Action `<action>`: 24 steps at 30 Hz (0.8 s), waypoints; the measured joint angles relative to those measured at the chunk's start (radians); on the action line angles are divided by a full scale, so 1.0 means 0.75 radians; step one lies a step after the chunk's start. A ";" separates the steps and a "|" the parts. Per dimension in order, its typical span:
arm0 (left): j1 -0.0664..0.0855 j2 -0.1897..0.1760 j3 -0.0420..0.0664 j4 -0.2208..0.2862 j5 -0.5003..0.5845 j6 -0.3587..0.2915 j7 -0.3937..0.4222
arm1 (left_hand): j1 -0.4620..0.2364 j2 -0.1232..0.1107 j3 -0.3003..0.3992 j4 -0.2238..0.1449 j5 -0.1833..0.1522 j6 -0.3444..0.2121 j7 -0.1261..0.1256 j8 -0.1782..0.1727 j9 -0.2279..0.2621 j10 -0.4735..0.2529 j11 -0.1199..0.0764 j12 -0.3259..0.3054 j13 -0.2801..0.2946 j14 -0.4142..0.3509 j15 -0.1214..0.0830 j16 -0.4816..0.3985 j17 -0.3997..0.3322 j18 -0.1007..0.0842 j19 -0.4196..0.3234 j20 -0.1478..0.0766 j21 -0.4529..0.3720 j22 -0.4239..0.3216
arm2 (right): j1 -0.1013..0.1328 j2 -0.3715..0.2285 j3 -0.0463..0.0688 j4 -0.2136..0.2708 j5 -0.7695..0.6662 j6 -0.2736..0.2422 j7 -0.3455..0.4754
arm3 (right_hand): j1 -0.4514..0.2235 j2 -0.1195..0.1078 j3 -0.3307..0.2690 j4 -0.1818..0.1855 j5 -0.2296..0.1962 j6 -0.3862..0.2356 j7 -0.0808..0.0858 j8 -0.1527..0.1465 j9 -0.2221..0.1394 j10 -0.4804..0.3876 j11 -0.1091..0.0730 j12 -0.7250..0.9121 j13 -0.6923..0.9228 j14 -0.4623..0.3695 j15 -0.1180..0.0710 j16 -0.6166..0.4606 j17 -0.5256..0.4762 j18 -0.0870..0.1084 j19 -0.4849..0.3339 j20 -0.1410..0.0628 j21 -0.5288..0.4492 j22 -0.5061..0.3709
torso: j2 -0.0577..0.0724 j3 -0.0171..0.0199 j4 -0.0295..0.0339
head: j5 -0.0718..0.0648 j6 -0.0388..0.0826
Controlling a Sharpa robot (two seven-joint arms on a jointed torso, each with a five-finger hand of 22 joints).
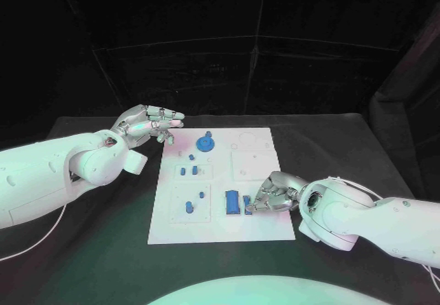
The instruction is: Assemble the parts on the task board
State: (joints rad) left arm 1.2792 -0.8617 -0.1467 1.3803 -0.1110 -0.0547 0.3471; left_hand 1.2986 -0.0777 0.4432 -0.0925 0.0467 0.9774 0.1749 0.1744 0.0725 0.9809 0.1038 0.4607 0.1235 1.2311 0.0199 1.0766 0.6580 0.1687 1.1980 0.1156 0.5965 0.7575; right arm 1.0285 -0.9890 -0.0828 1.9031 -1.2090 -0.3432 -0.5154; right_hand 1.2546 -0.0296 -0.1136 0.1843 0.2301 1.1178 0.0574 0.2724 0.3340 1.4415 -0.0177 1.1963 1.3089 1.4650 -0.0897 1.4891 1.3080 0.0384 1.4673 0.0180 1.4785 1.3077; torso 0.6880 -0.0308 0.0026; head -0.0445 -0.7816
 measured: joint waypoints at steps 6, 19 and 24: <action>0.000 0.000 0.000 -0.001 0.000 0.000 0.000 | 0.000 0.000 0.000 0.000 0.000 0.000 0.000 0.000 0.000 0.000 0.000 0.000 0.000 0.000 0.000 0.000 0.000 0.000 0.000 0.000 0.000 0.000 | 0.000 -0.013 0.000 0.005 -0.011 0.035 0.039 | 0.011 0.011 0.000 -0.007 -0.016 0.000 0.000 0.000 0.001 0.000 0.000 0.000 0.003 0.000 0.000 0.000 0.000 0.000 0.000 0.000 0.000 0.000 | -0.001 -0.0003 0.0000 | 0.001 0.002; 0.000 0.002 0.000 -0.001 0.000 0.001 0.000 | 0.000 0.000 0.000 0.000 0.000 0.000 0.000 0.000 0.000 0.000 0.000 0.000 0.000 0.000 0.000 0.000 0.000 0.000 0.000 0.000 0.000 0.000 | 0.000 0.016 0.000 -0.024 -0.022 0.078 0.019 | 0.019 0.037 -0.013 -0.013 -0.023 0.000 0.000 0.008 0.005 0.000 0.000 0.000 0.002 0.000 0.000 0.000 0.000 0.000 0.000 0.000 0.000 0.000 | 0.001 0.0000 0.0012 | 0.009 0.002; 0.000 0.003 0.000 -0.001 0.000 0.001 0.000 | 0.000 0.000 0.000 0.000 0.000 0.000 0.000 0.000 0.000 0.000 0.000 0.000 0.000 0.000 0.000 0.000 0.000 0.000 0.000 0.000 0.000 0.000 | 0.000 0.035 0.000 -0.040 -0.035 0.097 -0.002 | 0.031 0.049 -0.015 -0.019 -0.028 0.000 0.000 0.014 0.006 0.000 0.000 0.001 0.002 0.000 0.000 0.000 0.000 0.000 0.000 0.000 0.000 0.000 | 0.001 0.0000 0.0010 | 0.010 -0.001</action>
State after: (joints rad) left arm 1.2792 -0.8597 -0.1470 1.3796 -0.1110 -0.0538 0.3469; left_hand 1.2986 -0.0777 0.4432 -0.0925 0.0467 0.9774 0.1749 0.1744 0.0725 0.9809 0.1038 0.4607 0.1235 1.2311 0.0200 1.0766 0.6580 0.1687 1.1980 0.1156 0.5965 0.7575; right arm 1.0286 -0.9630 -0.0829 1.8733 -1.2353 -0.2708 -0.5168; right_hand 1.2780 0.0074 -0.1245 0.1702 0.2090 1.1178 0.0574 0.2828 0.3385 1.4413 -0.0176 1.1972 1.3105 1.4650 -0.0894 1.4891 1.3077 0.0384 1.4673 0.0180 1.4785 1.3076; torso 0.6885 -0.0308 0.0034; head -0.0369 -0.7823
